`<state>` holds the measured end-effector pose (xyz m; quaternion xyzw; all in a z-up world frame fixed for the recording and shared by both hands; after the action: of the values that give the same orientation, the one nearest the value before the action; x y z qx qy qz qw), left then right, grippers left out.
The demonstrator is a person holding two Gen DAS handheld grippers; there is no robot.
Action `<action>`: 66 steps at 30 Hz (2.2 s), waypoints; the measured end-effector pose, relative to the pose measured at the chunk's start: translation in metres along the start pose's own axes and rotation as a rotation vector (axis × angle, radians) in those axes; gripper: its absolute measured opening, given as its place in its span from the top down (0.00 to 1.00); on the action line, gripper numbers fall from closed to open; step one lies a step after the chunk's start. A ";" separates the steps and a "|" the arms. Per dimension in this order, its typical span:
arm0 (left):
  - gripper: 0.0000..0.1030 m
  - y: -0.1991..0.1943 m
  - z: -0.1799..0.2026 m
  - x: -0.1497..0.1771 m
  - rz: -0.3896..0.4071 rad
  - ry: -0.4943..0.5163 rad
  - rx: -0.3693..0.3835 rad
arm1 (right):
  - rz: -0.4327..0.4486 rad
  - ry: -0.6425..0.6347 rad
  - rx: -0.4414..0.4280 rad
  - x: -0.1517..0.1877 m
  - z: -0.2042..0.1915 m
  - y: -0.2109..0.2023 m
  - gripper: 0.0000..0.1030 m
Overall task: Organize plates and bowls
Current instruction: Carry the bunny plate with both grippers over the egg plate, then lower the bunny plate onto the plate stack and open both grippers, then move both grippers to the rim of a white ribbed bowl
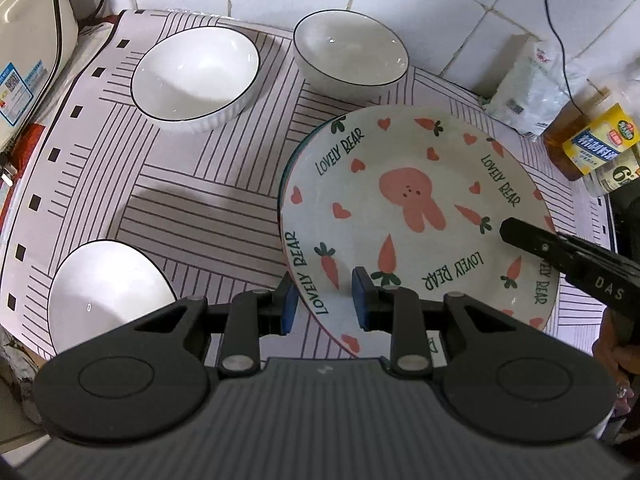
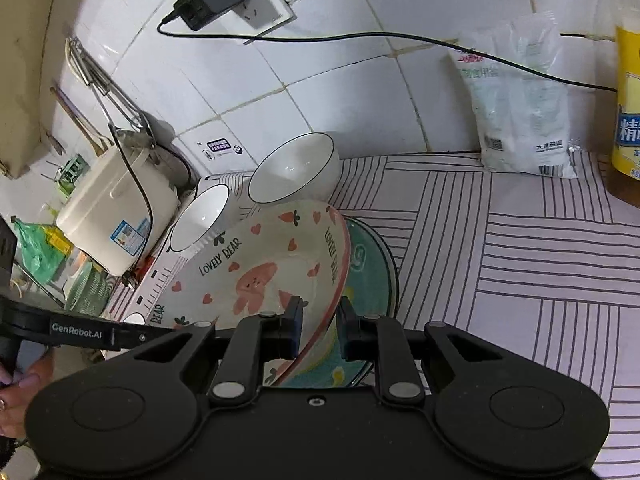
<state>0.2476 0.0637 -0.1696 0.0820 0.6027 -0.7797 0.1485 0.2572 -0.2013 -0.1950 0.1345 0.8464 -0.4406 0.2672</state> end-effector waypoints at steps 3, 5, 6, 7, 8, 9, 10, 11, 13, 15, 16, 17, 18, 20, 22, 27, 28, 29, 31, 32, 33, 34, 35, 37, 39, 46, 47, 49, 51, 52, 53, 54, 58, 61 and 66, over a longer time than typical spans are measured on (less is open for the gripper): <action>0.74 0.006 0.000 -0.001 -0.013 0.006 -0.005 | -0.014 0.008 0.003 0.001 0.003 0.006 0.78; 0.74 0.012 -0.001 -0.003 -0.026 -0.001 -0.006 | -0.018 0.004 0.014 0.002 0.003 0.010 0.78; 0.74 0.014 -0.001 -0.003 -0.031 -0.001 -0.008 | -0.023 0.007 0.015 0.002 0.005 0.011 0.78; 0.74 0.016 0.000 -0.004 -0.035 0.002 -0.009 | -0.029 0.013 0.016 0.003 0.006 0.013 0.78; 0.74 0.018 0.000 -0.005 -0.036 0.007 -0.011 | -0.034 0.020 0.018 0.003 0.007 0.014 0.78; 0.74 0.020 0.001 -0.006 -0.036 0.012 -0.014 | -0.041 0.025 0.025 0.004 0.008 0.016 0.78; 0.74 0.021 0.002 -0.007 -0.037 0.011 -0.016 | -0.047 0.031 0.033 0.003 0.009 0.017 0.78; 0.74 0.023 0.002 -0.008 -0.042 0.007 -0.018 | -0.053 0.033 0.041 0.003 0.009 0.018 0.78; 0.74 0.024 0.003 -0.011 -0.052 0.005 -0.022 | -0.060 0.036 0.055 0.002 0.009 0.020 0.79; 0.74 0.025 0.005 -0.012 -0.055 0.016 -0.031 | -0.076 0.044 0.069 0.002 0.009 0.022 0.79; 0.74 0.026 0.006 -0.012 -0.056 0.018 -0.035 | -0.083 0.042 0.082 0.002 0.008 0.023 0.79; 0.74 0.026 0.007 -0.012 -0.057 0.017 -0.040 | -0.088 0.030 0.096 0.003 0.006 0.024 0.79; 0.74 0.028 0.006 -0.012 -0.060 0.010 -0.040 | -0.090 0.014 0.108 0.003 0.004 0.025 0.79; 0.74 0.028 0.004 -0.012 -0.063 0.003 -0.040 | -0.088 0.007 0.117 0.004 0.002 0.025 0.79; 0.74 0.029 0.004 -0.012 -0.068 0.009 -0.054 | -0.093 0.010 0.121 0.005 0.002 0.025 0.79; 0.74 0.032 0.002 -0.012 -0.076 -0.016 -0.076 | -0.124 -0.065 0.182 0.006 -0.015 0.030 0.71; 0.74 0.033 0.002 -0.012 -0.081 -0.023 -0.083 | -0.124 -0.094 0.202 0.008 -0.021 0.032 0.70; 0.74 0.035 0.002 -0.011 -0.086 -0.021 -0.091 | -0.124 -0.127 0.228 0.009 -0.027 0.033 0.67; 0.74 0.036 0.003 -0.010 -0.074 -0.006 -0.103 | -0.115 -0.158 0.265 0.013 -0.035 0.034 0.65; 0.74 0.036 0.005 -0.011 -0.074 -0.004 -0.112 | -0.103 -0.161 0.286 0.014 -0.038 0.034 0.64; 0.74 0.037 0.005 -0.012 -0.075 -0.005 -0.116 | -0.095 -0.154 0.297 0.015 -0.039 0.034 0.64; 0.74 0.038 0.005 -0.013 -0.075 -0.011 -0.119 | -0.087 -0.147 0.306 0.015 -0.039 0.035 0.64; 0.74 0.039 0.004 -0.014 -0.074 -0.017 -0.121 | -0.075 -0.141 0.315 0.016 -0.039 0.035 0.64; 0.74 0.041 0.005 -0.016 -0.067 -0.019 -0.130 | -0.044 -0.153 0.340 0.019 -0.042 0.035 0.63; 0.74 0.044 0.009 -0.017 -0.068 -0.003 -0.138 | -0.008 -0.183 0.378 0.022 -0.047 0.036 0.62; 0.74 0.049 0.016 -0.017 -0.062 0.063 -0.163 | 0.092 -0.325 0.474 0.039 -0.050 0.040 0.63; 0.75 0.049 0.017 -0.016 -0.057 0.066 -0.166 | 0.089 -0.310 0.475 0.039 -0.047 0.040 0.65; 0.75 0.048 0.017 -0.015 -0.053 0.072 -0.168 | 0.071 -0.332 0.489 0.042 -0.045 0.044 0.65; 0.76 0.048 0.015 -0.016 -0.057 0.064 -0.165 | 0.084 -0.340 0.498 0.046 -0.047 0.043 0.65; 0.76 0.046 0.015 -0.016 -0.060 0.059 -0.165 | 0.076 -0.328 0.495 0.045 -0.048 0.042 0.65; 0.76 0.043 0.016 -0.016 -0.058 0.057 -0.167 | 0.076 -0.303 0.488 0.044 -0.047 0.038 0.65; 0.76 0.038 0.017 -0.016 -0.051 0.062 -0.170 | 0.089 -0.283 0.481 0.043 -0.048 0.032 0.65; 0.76 0.010 0.025 -0.009 -0.024 0.105 -0.170 | 0.096 -0.235 0.421 0.039 -0.059 0.006 0.65; 0.75 -0.014 0.031 0.000 0.003 0.147 -0.171 | 0.106 -0.235 0.365 0.041 -0.074 -0.015 0.62; 0.69 -0.052 0.031 0.017 0.022 0.186 -0.161 | 0.103 -0.194 0.346 0.046 -0.091 -0.040 0.59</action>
<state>0.2157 0.0435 -0.1191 0.1483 0.6735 -0.7162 0.1068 0.1703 -0.1507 -0.1520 0.1784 0.7205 -0.5760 0.3424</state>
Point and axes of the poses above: each gripper's, at about its wrist camera, not at the fingertips, and y roughly the way its jaws point, z to its right, x to its underside, the point moved 1 cm from there along y, roughly the way its jaws point, and after that the axes turned 1 degree about x, right-handed, at the moved point
